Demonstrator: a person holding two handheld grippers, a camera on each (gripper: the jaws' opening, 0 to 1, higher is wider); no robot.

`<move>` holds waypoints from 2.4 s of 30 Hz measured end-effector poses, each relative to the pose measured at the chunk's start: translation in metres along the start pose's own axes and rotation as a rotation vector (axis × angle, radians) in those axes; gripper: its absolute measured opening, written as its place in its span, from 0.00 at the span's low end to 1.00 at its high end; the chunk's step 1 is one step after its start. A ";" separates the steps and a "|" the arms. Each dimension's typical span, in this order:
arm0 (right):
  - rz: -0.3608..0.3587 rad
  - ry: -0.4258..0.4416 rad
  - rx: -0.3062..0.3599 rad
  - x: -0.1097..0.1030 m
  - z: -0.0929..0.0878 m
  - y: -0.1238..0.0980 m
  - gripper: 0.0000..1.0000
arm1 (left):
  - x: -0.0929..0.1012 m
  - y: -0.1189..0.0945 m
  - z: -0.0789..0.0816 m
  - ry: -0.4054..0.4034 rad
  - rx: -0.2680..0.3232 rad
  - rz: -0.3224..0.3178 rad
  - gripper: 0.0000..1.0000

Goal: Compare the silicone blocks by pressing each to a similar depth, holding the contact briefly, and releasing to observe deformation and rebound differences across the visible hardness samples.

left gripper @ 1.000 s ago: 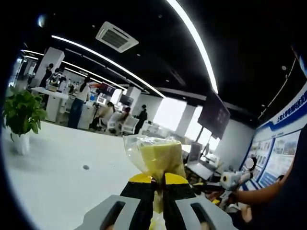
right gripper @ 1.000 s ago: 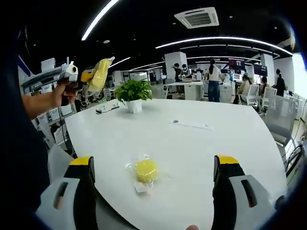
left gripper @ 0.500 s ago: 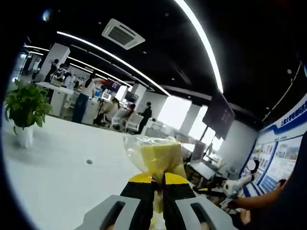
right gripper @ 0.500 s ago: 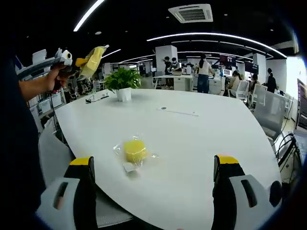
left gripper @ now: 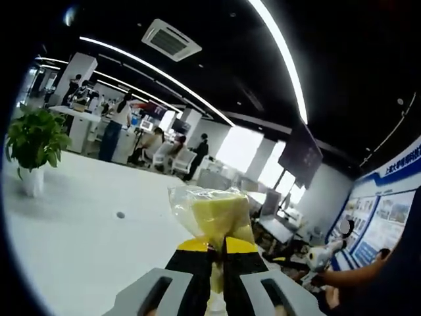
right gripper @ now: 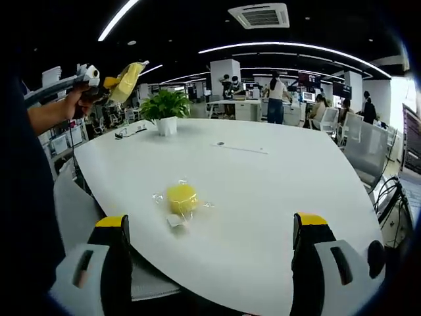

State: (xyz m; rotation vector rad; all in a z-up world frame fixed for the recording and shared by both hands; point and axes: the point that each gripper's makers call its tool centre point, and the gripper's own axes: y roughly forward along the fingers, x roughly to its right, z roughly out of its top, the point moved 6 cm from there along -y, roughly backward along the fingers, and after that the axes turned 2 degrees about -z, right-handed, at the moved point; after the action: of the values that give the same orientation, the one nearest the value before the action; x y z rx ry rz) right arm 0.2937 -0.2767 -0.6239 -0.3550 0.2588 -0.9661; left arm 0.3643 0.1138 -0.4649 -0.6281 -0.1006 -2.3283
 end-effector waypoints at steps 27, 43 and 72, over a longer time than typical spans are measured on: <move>0.008 0.017 0.006 -0.004 0.001 0.004 0.96 | -0.048 0.015 -0.056 -0.156 -0.236 0.069 0.03; 0.005 0.036 -0.003 -0.006 -0.005 0.004 0.96 | -0.079 0.021 -0.095 -0.249 -0.365 0.100 0.03; 0.018 0.060 -0.020 -0.008 -0.014 0.009 0.96 | -0.118 0.020 -0.152 -0.363 -0.471 0.157 0.02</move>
State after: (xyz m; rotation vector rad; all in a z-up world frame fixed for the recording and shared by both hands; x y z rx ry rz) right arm 0.2912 -0.2681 -0.6404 -0.3414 0.3258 -0.9580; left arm 0.3891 0.1355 -0.6560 -1.2420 0.3297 -2.0696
